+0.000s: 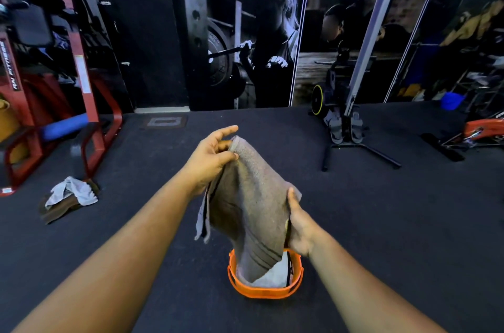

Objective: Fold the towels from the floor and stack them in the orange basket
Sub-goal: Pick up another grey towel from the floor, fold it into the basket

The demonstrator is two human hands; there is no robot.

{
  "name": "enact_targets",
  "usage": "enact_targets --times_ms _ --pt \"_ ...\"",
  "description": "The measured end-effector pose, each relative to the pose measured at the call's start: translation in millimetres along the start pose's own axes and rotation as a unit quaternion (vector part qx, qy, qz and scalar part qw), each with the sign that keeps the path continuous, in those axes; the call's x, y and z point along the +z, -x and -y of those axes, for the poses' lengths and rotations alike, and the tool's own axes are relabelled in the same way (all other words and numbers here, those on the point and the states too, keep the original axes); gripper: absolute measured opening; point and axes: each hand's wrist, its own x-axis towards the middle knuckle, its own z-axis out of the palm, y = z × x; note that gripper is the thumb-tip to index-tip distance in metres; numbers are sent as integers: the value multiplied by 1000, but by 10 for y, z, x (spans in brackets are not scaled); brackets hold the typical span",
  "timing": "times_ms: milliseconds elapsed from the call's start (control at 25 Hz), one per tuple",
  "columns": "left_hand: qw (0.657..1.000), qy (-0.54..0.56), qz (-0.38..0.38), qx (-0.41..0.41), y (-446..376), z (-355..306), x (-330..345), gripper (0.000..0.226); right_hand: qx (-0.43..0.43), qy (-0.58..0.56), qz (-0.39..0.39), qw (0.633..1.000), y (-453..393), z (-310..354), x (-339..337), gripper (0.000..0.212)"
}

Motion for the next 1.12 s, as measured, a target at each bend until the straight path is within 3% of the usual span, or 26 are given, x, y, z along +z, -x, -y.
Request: enact_targets --times_ms 120,240,360,480,680,760,920,1120 --pt "999 -37 -28 -23 80 133 -91 62 -153 -79 -45 984 50 229 -96 31" --pt "998 -15 -49 -45 130 268 -110 62 -225 -4 -56 973 114 437 -219 4" --pt "997 14 -62 -41 141 235 -17 60 -235 38 -82 968 113 436 -302 20" --pt "998 26 -48 -20 93 132 109 58 -177 -42 -66 981 88 247 -313 18" --pt "998 29 -54 -9 17 77 233 57 -37 12 -34 999 -20 26 -294 97" --pt "997 46 -61 -13 34 80 246 56 -3 53 -43 998 -3 26 -268 107" --pt "995 53 -80 -28 116 171 183 54 -139 1 -55 989 73 185 -284 47" --pt "991 35 -113 -70 193 356 155 53 -210 8 -1 978 189 492 -329 13"
